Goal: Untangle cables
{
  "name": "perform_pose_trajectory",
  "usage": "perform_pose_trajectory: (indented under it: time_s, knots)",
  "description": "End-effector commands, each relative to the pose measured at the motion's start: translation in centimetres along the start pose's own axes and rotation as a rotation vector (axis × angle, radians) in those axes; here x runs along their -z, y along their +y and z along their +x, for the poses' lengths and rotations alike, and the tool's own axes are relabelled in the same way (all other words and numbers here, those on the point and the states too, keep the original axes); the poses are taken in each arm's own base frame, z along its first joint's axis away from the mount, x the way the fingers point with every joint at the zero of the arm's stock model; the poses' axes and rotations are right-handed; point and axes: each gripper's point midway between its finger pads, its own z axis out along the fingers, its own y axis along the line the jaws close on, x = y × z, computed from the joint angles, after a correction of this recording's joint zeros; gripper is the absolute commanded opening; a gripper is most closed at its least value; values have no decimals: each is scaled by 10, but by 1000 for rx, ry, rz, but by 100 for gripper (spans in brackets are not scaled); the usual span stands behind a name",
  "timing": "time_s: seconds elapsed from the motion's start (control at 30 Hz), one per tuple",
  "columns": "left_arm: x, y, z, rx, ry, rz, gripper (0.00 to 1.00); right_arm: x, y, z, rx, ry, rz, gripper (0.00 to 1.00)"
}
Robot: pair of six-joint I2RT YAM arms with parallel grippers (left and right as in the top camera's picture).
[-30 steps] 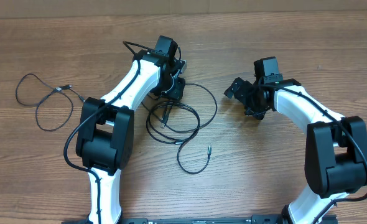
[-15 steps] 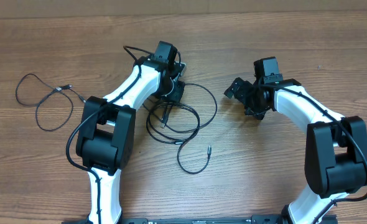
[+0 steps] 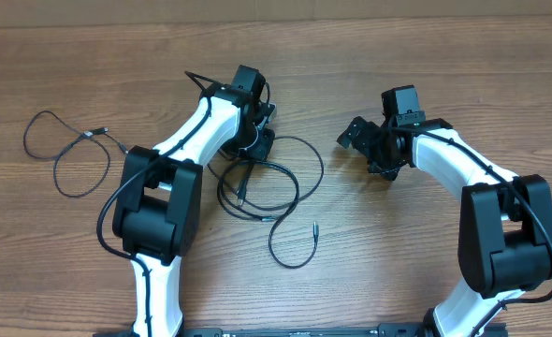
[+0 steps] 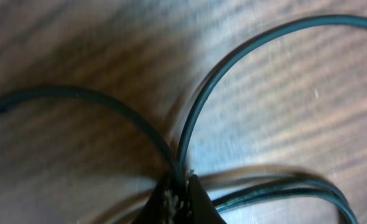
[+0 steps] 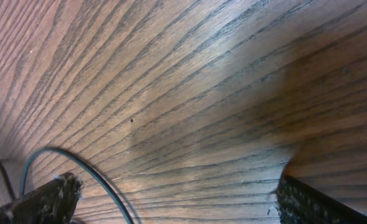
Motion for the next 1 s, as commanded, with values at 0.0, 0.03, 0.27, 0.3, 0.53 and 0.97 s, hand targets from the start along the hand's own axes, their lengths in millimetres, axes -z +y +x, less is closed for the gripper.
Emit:
perform_pose_trajectory:
  time_s: [0.0, 0.03, 0.27, 0.3, 0.53, 0.97]
  knots:
    - [73, -15, -24, -10, -172, 17, 4, 2, 5, -3, 4, -8, -9, 100]
    - [91, -18, -27, -9, -216, 19, 4, 2, 5, -3, 3, -8, -8, 100]
    - [219, 22, -39, 101, -559, -265, 4, 2, 5, -3, 3, -8, -8, 100]
    - [233, 37, -37, 148, -593, -343, 4, 2, 5, -3, 4, -8, -9, 100]
    - [304, 123, -18, 383, -725, -821, 4, 2, 5, -3, 3, -8, -8, 100]
    - [261, 250, 28, 627, -505, -854, 4, 2, 5, -3, 4, -8, -9, 100]
